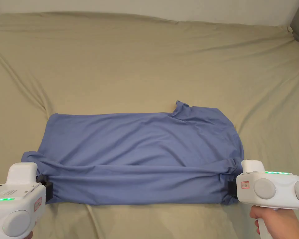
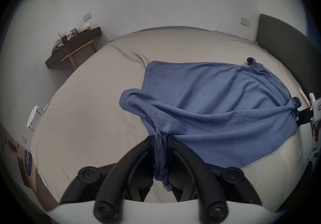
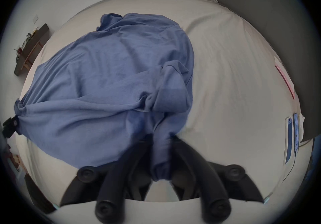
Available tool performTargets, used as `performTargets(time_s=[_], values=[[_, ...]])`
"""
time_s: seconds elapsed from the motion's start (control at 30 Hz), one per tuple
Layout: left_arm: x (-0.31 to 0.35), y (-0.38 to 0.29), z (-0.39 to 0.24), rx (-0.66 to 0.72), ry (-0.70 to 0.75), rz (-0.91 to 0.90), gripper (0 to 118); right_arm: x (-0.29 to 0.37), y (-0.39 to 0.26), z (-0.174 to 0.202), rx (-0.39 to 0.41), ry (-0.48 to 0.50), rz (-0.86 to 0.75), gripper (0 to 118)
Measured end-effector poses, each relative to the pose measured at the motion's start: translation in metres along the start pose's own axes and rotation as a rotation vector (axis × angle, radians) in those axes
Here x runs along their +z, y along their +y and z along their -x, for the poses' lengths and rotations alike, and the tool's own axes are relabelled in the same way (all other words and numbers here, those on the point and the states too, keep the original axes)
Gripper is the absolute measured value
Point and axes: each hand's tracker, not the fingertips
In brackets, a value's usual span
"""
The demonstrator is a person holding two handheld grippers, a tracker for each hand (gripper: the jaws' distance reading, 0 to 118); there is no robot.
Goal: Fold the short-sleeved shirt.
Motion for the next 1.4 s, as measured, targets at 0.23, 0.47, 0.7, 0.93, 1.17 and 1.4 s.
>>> performTargets(time_s=[0.23, 0.47, 0.7, 0.93, 1.17, 1.4], values=[[0.034, 0.014, 0.007, -0.001, -0.023, -0.058, 10, 0.068, 0.000, -0.006, 0.009, 0.040, -0.088, 14], [0.069, -0.008, 0.030, -0.027, -0.029, -0.021, 10, 0.134, -0.037, -0.005, 0.047, 0.015, -0.074, 14], [0.054, -0.073, 0.044, -0.054, -0.046, 0.178, 10, 0.113, -0.094, -0.006, 0.012, 0.016, 0.064, 14], [0.041, -0.091, 0.037, -0.039, -0.048, 0.244, 10, 0.056, -0.117, -0.018, -0.001, -0.016, 0.129, 14], [0.047, -0.086, 0.038, -0.047, -0.037, 0.234, 45, 0.062, -0.112, -0.027, -0.020, -0.115, 0.099, 84], [0.102, -0.029, 0.048, 0.034, 0.036, -0.100, 100, 0.140, -0.068, -0.035, -0.082, -0.130, -0.239, 109]])
